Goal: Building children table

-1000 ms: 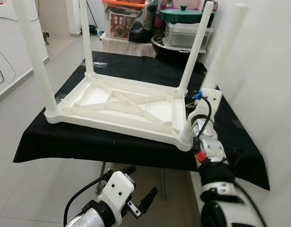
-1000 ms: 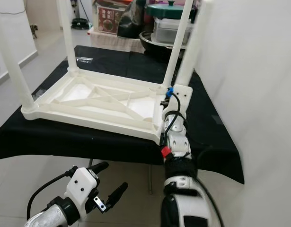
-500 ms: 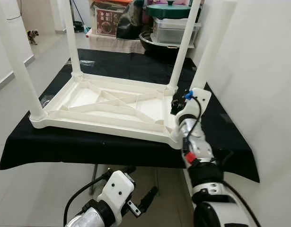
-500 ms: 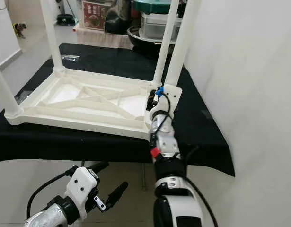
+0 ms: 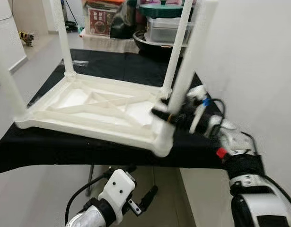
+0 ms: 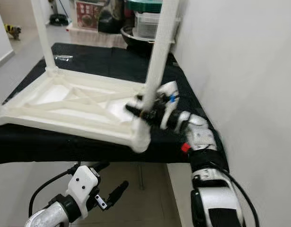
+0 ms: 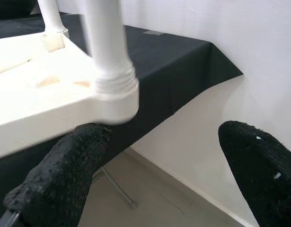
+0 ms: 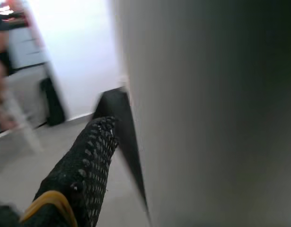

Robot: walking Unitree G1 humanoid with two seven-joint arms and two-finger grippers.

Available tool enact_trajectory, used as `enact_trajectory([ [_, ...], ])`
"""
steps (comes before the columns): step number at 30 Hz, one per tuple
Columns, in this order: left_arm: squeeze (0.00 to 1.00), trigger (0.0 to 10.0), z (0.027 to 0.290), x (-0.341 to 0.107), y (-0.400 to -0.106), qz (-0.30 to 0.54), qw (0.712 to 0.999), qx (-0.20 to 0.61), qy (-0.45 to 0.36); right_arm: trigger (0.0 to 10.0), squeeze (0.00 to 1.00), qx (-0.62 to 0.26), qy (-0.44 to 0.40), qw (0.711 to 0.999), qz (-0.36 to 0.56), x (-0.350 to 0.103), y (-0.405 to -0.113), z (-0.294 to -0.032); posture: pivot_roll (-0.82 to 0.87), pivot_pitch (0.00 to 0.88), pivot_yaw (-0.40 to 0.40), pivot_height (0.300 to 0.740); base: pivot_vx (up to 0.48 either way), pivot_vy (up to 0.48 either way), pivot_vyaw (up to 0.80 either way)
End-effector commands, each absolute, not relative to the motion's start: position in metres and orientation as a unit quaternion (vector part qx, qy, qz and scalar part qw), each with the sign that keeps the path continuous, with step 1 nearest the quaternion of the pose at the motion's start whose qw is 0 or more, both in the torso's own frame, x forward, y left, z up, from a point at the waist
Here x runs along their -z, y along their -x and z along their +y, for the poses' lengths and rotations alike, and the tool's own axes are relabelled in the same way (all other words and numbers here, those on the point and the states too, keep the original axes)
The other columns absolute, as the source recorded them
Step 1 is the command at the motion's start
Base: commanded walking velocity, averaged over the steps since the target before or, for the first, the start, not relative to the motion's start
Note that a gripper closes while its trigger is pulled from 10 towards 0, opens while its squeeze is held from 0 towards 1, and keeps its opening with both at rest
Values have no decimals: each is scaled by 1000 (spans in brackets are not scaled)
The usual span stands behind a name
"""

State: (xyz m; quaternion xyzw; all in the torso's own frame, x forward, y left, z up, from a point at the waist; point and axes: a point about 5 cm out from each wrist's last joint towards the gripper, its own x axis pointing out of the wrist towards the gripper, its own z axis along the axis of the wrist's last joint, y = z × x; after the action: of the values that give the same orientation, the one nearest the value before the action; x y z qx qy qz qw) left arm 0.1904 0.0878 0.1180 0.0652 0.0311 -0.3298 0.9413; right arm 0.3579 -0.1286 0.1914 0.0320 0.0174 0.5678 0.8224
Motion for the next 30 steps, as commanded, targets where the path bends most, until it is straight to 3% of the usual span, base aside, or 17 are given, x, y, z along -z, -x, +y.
enact_trajectory([
  [1,0,10000,87,-118,-188,29,941,330,-69,10000,0,-588,-18,808,26,-190,-359,-119,171,0,-135,740,0,0,0],
  [4,0,10000,87,-119,-188,29,941,329,-69,10000,0,-595,-21,803,24,-192,-360,-113,174,3,-136,740,0,0,0],
  [5,0,10000,88,-119,-187,30,941,329,-69,1843,0,-594,-22,804,21,-193,-364,-105,177,6,-135,740,0,0,0],
  [6,0,10000,88,-119,-186,31,941,328,-69,0,0,-576,-20,817,15,-194,-369,-97,181,8,-140,740,0,0,0],
  [12,0,10000,88,-119,-185,32,942,327,-69,0,0,-505,-26,863,3,-196,-380,-93,180,8,-140,740,0,0,0],
  [15,0,10000,88,-118,-185,32,942,327,-67,0,0,-334,-32,942,16,-190,-393,-111,164,8,-135,740,0,0,0],
  [17,0,10000,88,-118,-185,32,942,327,-67,0,0,-334,-32,942,16,-190,-393,-111,164,8,-135,740,0,0,0],
  [18,0,10000,87,-118,-186,33,941,329,-66,0,0,-193,-26,980,41,-181,-397,-126,151,5,-129,740,0,0,0],
  [19,0,10000,87,-118,-186,33,941,329,-66,0,0,-193,-26,980,41,-181,-397,-126,151,5,-129,740,0,0,0],
  [22,0,10000,87,-117,-187,33,940,332,-66,0,0,56,-34,996,68,-165,-389,-155,142,1,-123,740,0,0,0],
  [23,0,10000,87,-117,-187,33,940,332,-66,0,0,56,-34,996,68,-165,-389,-155,142,1,-123,740,0,0,0],
  [24,0,10000,87,-117,-188,33,940,333,-66,0,0,119,-50,989,72,-159,-383,-158,144,0,-125,740,0,0,0],
  [27,0,10000,86,-116,-189,33,940,333,-67,0,0,158,-61,983,72,-155,-377,-154,150,0,-124,740,0,0,0],
  [30,0,10000,86,-116,-189,33,940,332,-69,510,0,178,-95,977,71,-151,-371,-132,155,0,-127,740,0,0,0],
])
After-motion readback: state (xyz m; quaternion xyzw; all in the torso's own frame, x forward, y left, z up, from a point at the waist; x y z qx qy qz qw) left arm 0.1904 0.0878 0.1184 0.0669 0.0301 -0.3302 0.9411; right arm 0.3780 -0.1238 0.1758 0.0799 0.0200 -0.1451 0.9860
